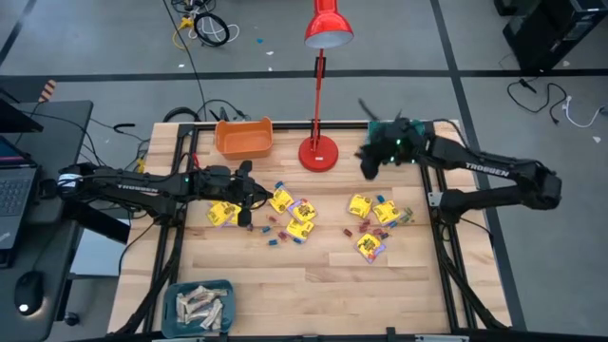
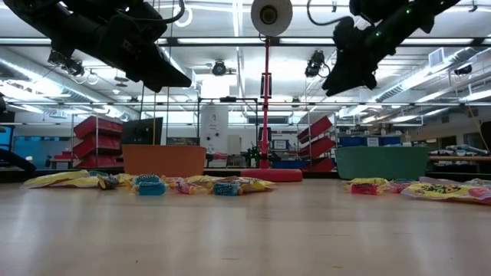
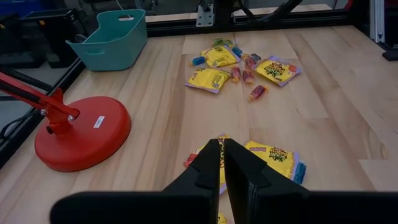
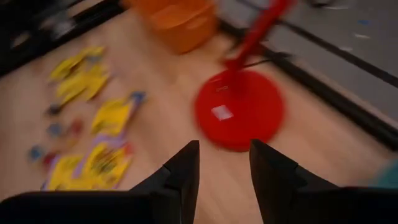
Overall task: Sort candy
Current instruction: Put the small red candy into the green bin
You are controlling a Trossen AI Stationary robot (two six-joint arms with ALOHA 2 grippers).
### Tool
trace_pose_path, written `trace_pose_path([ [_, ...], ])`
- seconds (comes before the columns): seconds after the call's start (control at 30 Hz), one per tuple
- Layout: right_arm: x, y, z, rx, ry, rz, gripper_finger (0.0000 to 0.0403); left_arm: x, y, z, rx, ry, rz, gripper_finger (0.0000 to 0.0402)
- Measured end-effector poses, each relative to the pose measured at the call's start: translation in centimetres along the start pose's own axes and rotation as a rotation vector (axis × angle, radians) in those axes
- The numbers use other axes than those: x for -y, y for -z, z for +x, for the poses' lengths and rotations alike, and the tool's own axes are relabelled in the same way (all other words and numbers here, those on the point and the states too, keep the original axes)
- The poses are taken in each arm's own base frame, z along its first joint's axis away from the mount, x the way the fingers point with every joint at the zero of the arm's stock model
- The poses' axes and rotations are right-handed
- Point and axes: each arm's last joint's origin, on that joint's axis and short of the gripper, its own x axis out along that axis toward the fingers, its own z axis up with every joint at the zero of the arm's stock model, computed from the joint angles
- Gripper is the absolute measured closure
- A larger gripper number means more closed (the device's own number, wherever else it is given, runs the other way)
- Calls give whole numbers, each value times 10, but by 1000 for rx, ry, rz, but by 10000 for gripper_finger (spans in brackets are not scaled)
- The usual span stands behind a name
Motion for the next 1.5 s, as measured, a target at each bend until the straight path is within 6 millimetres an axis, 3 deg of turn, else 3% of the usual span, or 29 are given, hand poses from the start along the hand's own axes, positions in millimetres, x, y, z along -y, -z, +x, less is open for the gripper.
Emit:
trace_pose_path([
  [0.33, -61, 23, 0, -75, -241, -315, 276, 0, 0, 0, -1, 0, 0, 378],
  [0.6, -94, 42, -8, -120, -350, -429, 276, 0, 0, 0, -1, 0, 0, 378],
  [0.77, -112, 59, 1, -181, -339, -490, 276, 0, 0, 0, -1, 0, 0, 378],
  [1.13, -138, 104, 36, -365, -213, -478, 275, 0, 0, 0, -3, 0, 0, 378],
  [1.5, -149, 145, 62, -513, -138, -524, 272, 0, 0, 0, -5, 1, 0, 378],
])
